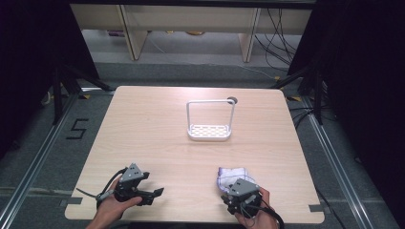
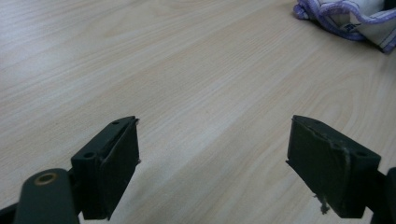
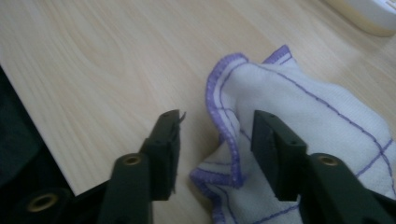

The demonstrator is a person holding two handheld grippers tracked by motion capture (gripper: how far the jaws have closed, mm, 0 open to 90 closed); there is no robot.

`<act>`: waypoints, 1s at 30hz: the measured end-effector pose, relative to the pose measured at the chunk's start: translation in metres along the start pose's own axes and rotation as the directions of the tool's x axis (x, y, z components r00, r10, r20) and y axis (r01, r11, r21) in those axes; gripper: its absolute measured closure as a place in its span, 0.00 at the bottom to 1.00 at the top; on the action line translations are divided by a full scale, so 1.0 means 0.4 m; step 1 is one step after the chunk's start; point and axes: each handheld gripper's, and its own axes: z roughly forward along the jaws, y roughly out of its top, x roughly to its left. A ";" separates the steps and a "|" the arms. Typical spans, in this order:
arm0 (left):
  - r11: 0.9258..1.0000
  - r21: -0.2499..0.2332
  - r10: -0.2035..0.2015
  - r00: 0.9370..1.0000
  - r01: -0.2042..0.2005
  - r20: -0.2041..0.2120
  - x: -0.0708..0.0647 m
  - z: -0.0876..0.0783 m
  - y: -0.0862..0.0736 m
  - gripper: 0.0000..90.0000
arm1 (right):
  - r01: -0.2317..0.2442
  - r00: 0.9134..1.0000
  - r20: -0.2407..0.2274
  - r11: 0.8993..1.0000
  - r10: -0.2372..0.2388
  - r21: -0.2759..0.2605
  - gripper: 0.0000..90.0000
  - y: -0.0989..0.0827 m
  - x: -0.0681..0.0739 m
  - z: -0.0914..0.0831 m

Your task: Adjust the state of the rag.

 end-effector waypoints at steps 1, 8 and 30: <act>1.000 0.000 0.000 1.000 0.000 0.000 0.000 0.000 0.000 0.18 | 0.000 1.000 0.000 1.000 0.000 0.000 0.65 0.000 0.000 0.000; 1.000 -0.009 -0.017 1.000 0.017 0.013 -0.001 0.008 0.000 0.18 | 0.100 0.995 0.020 0.988 -0.098 -0.118 0.98 0.026 -0.030 -0.073; 0.983 -0.067 0.184 0.948 -0.172 0.259 -0.211 0.215 0.121 0.26 | -0.008 0.995 0.088 0.923 0.045 -0.386 0.99 0.104 -0.181 -0.318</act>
